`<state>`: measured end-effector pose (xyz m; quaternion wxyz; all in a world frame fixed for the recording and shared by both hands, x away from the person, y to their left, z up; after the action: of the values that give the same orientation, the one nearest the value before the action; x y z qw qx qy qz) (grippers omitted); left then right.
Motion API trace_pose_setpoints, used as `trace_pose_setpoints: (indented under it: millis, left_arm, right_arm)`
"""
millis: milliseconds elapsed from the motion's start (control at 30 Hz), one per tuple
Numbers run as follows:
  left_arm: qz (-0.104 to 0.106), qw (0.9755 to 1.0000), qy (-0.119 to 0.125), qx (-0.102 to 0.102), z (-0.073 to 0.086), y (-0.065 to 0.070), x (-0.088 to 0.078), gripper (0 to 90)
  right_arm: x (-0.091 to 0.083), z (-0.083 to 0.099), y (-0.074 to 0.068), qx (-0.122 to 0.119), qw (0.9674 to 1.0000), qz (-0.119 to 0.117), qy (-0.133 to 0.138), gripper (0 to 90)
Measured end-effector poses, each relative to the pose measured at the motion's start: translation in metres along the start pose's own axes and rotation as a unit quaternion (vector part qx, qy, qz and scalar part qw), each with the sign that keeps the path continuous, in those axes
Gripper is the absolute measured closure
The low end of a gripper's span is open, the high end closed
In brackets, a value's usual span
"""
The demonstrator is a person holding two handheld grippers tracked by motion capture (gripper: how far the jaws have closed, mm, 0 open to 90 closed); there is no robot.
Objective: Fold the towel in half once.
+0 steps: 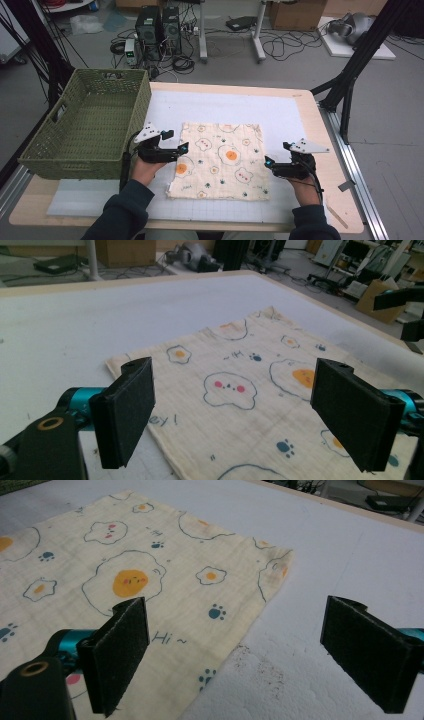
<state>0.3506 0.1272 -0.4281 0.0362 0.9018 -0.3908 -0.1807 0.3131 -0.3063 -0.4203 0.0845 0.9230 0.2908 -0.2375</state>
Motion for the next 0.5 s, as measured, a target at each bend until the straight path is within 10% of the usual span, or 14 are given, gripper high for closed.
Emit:
trace_pose_setpoints:
  millis: [500]
  left_arm:
    - [-0.034, 0.9992, -0.016, -0.013, -0.013, -0.014, 0.022, 20.5]
  right_arm:
    - [0.004, -0.001, 0.003, 0.012, 0.9997, -0.019, 0.003, 11.5]
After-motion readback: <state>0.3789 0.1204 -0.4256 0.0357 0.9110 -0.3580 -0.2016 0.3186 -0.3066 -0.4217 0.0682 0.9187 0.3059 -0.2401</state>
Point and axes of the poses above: each handheld gripper's, and its own axes: x roughly forward along the jaws, z roughly out of its underside, y roughly to its right, the point moved 1 cm from there along x, roughly forward along the jaws
